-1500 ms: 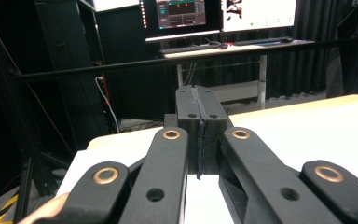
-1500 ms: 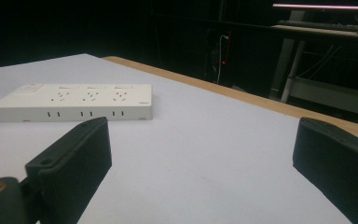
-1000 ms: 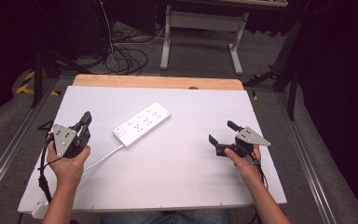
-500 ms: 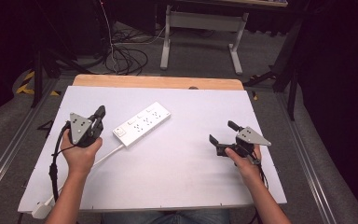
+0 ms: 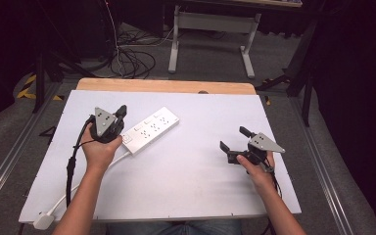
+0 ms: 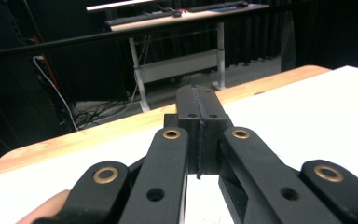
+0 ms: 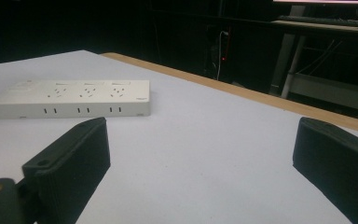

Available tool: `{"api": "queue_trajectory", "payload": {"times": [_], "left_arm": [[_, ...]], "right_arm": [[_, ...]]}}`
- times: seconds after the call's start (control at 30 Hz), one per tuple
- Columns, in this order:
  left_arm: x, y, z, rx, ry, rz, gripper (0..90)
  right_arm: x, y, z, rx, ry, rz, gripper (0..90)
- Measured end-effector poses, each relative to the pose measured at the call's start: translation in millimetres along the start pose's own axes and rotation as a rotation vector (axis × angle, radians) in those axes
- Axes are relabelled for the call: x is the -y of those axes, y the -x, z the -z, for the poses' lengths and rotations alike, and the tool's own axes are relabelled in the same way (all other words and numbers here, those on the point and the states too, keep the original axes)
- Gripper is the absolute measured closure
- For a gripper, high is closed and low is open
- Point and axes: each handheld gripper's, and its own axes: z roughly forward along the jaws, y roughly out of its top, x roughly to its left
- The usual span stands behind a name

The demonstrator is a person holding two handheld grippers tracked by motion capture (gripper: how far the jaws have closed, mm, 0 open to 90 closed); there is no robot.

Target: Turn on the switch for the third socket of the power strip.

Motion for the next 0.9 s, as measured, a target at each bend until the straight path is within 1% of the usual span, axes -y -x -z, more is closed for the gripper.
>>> {"api": "queue_trajectory", "payload": {"times": [0.13, 0.27, 0.33, 0.6, 0.7, 0.83, 0.9], "left_arm": [[-0.4, 2.2, -7.7, 0.007, -0.016, -0.001, 90.0], [-1.7, 4.0, -17.2, 0.015, -0.035, -0.014, 90.0], [-2.0, 5.9, -21.2, 0.018, -0.040, -0.014, 90.0], [-3.2, 12.8, -38.2, 0.041, -0.075, -0.035, 90.0], [-4.6, 16.0, -43.6, 0.048, -0.086, -0.049, 90.0], [-4.9, 20.1, -50.7, 0.063, -0.099, -0.047, 90.0], [-3.7, 21.9, -54.7, 0.064, -0.112, -0.053, 90.0]], "right_arm": [[0.2, 0.3, -0.7, 0.000, 0.001, 0.000, 4.7], [0.6, 0.2, -1.5, -0.002, -0.003, 0.000, 4.7], [0.5, 0.0, -1.3, -0.002, 0.000, -0.001, 4.7], [0.4, 0.7, -1.1, -0.003, 0.000, -0.004, 4.7], [0.4, 0.5, -1.5, -0.006, 0.002, -0.003, 4.8], [0.3, 0.1, -1.9, -0.008, 0.004, -0.003, 4.9], [0.2, -0.2, -2.1, -0.009, 0.003, -0.001, 4.9]]}}
